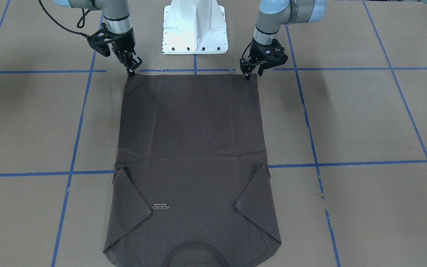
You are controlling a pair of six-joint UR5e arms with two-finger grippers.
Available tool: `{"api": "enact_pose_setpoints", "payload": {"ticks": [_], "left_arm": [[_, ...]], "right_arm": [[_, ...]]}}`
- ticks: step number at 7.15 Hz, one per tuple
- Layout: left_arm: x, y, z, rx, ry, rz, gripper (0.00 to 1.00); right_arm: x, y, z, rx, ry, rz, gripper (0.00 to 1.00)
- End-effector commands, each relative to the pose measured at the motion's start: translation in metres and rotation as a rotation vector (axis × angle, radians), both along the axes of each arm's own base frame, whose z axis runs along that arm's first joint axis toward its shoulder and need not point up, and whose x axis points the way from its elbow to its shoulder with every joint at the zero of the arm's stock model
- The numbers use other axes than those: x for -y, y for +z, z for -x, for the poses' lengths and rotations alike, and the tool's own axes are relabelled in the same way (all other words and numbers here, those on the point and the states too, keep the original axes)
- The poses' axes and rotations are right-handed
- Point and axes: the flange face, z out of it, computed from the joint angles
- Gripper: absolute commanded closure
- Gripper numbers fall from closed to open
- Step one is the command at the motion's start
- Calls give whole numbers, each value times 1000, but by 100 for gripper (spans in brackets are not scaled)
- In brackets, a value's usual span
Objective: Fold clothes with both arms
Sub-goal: 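Move the left gripper to the other near hem corner and grasp it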
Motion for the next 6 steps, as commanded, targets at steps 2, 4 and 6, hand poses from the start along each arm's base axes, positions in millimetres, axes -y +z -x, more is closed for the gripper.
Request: {"api": "enact_pose_setpoints", "payload": {"ticks": [2,4,6], "left_arm": [[-1,-1,1,-4,7,4,100],[-1,-7,2,-16,4,4,100],[-5,-29,17,-48,-1,5,100]], "right_arm": [[2,0,-1,1,5,0,100],[5,0,-3,-1,9,0,100],[8,-7,-13,18,16,-1,100]]}}
